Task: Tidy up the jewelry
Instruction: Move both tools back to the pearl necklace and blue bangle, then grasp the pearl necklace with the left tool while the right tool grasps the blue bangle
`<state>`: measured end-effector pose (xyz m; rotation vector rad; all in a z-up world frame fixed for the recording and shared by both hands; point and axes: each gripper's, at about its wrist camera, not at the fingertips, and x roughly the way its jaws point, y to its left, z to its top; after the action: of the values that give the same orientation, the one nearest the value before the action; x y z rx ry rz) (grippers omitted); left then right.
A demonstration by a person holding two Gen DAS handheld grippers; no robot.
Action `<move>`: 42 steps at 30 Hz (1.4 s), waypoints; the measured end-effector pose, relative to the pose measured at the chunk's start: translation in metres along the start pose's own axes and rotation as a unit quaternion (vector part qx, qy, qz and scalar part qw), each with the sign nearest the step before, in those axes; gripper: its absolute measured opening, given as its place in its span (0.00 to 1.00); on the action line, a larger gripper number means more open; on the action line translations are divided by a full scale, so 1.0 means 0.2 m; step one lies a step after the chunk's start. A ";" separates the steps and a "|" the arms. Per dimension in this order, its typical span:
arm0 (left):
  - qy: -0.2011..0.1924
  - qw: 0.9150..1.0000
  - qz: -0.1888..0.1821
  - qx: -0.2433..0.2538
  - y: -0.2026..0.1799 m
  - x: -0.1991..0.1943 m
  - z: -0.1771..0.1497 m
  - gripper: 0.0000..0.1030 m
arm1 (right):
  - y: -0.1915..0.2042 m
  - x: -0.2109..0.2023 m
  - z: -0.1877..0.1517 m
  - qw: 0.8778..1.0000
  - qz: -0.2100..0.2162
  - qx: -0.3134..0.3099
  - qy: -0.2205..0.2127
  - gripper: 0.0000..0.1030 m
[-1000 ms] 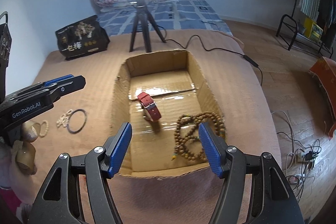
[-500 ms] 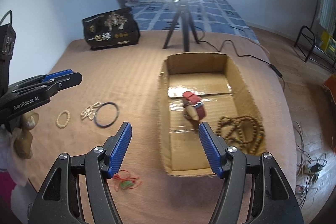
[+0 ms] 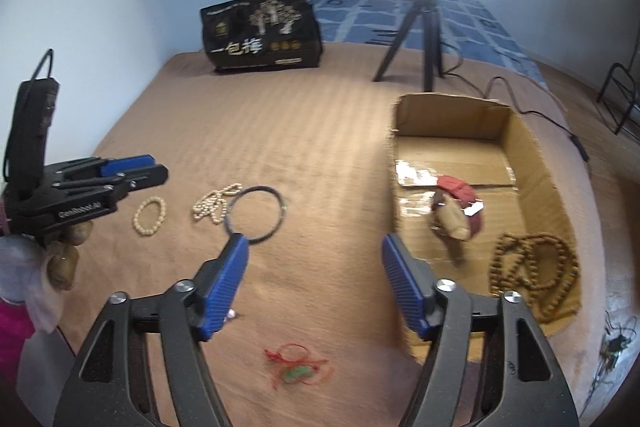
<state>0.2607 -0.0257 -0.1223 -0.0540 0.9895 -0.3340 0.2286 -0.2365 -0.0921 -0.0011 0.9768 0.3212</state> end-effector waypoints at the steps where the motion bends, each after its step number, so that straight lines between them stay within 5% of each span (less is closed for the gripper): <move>1: 0.005 1.000 -0.002 -0.003 0.01 0.02 -0.01 0.33 | 0.01 0.02 0.00 1.000 0.001 -0.003 -0.003 0.78; 5: 0.025 1.000 -0.009 -0.006 0.03 0.09 -0.03 0.34 | 0.07 0.11 0.00 1.000 0.008 -0.022 0.005 0.78; 8: 0.037 0.999 -0.010 -0.004 0.03 0.16 -0.04 0.45 | 0.11 0.18 -0.01 0.999 0.007 -0.034 0.019 0.78; 17: 0.048 0.998 -0.002 -0.029 0.06 0.30 -0.03 0.45 | 0.19 0.33 -0.02 0.997 0.005 -0.062 0.045 0.78; 32: 0.048 0.999 0.015 0.006 0.02 0.42 -0.04 0.45 | 0.25 0.54 -0.04 0.992 0.006 -0.102 0.080 0.78; 42: 0.035 0.998 0.028 0.034 0.03 0.43 -0.06 0.22 | 0.29 0.62 -0.04 0.991 0.003 -0.114 0.076 0.78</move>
<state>0.2959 -0.0439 -0.2007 0.0476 1.0458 -0.3209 0.2705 -0.1494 -0.1893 -0.2341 1.0868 0.4410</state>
